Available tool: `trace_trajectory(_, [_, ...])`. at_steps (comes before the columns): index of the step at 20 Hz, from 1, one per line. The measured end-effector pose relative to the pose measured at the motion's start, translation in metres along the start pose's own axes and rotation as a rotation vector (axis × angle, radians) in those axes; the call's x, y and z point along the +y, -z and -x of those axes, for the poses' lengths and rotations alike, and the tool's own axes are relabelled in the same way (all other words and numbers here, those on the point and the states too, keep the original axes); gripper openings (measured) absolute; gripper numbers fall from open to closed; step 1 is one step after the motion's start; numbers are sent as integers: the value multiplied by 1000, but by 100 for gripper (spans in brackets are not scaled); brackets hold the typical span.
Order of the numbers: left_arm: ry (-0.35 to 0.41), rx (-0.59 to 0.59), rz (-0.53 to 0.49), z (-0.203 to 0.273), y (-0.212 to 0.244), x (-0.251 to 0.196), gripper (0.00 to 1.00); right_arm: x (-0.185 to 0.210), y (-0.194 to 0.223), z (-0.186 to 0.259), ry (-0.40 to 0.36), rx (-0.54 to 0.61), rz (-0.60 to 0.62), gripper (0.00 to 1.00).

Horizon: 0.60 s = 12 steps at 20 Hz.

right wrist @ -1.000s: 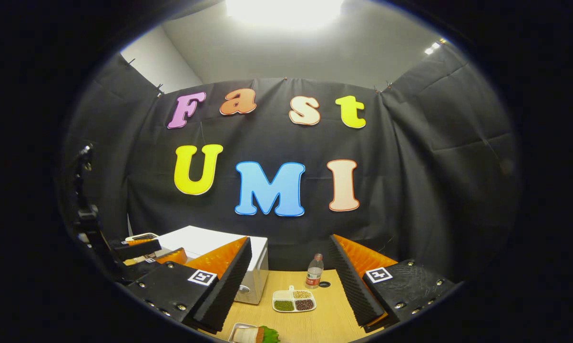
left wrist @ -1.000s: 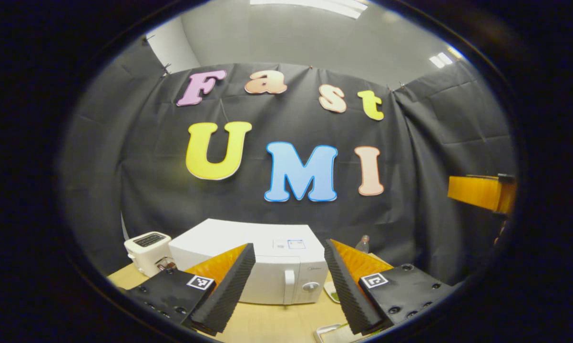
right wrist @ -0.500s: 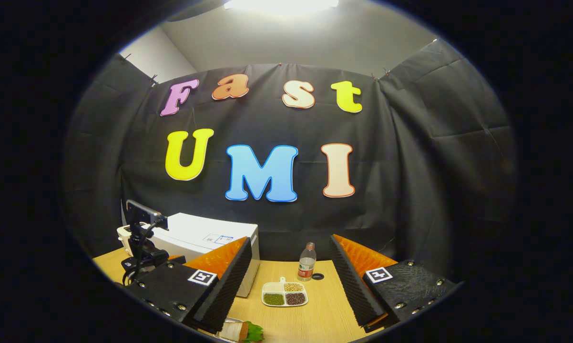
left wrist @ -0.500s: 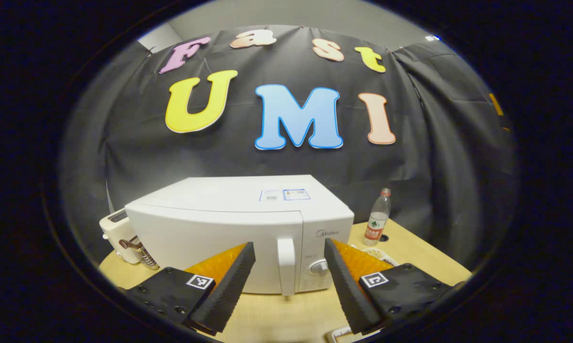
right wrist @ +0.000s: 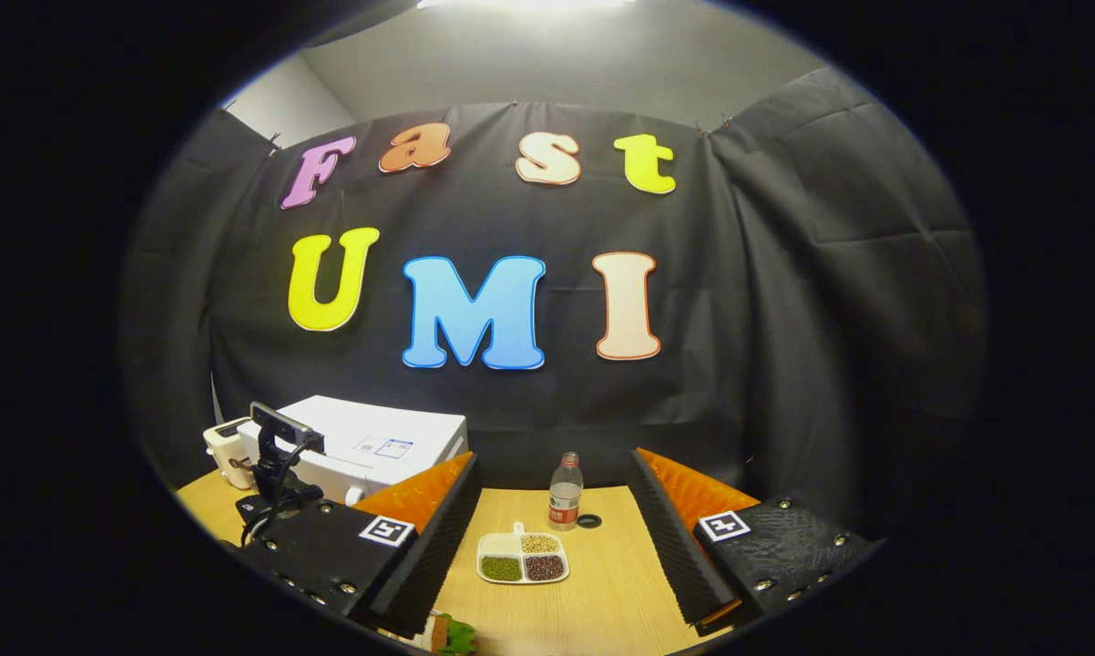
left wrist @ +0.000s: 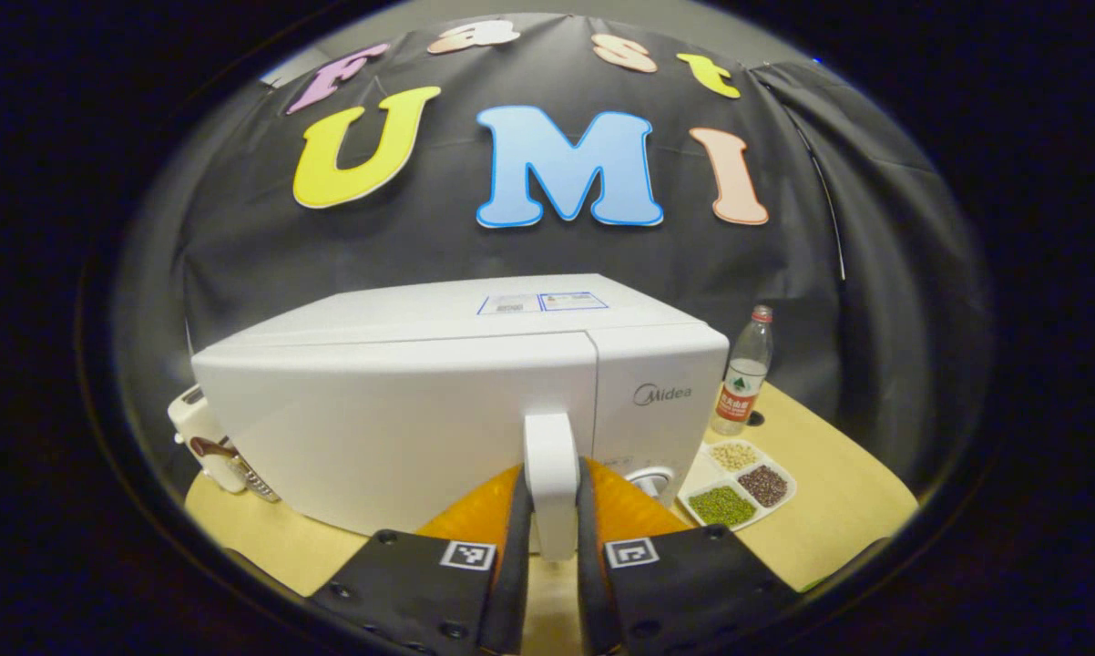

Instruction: Open the microwave oven with the left hand, put the food in, and close the microwave oven.

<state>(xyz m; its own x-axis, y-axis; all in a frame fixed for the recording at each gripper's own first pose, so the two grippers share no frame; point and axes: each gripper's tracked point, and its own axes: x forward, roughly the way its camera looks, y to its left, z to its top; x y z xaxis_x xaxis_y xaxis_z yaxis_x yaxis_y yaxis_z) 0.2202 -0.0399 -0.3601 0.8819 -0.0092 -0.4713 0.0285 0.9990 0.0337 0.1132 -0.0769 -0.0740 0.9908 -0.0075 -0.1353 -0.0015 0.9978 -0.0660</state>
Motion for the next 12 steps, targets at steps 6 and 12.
trace_trajectory(6, [21, 49, 33, 2, 2, -1, 12, 17, -7, 7, -40, -13, 22, 98])
trace_trajectory(12, [36, 98, 27, 80, 32, 10, 12, 28, -15, 19, -50, -35, 12, 98])
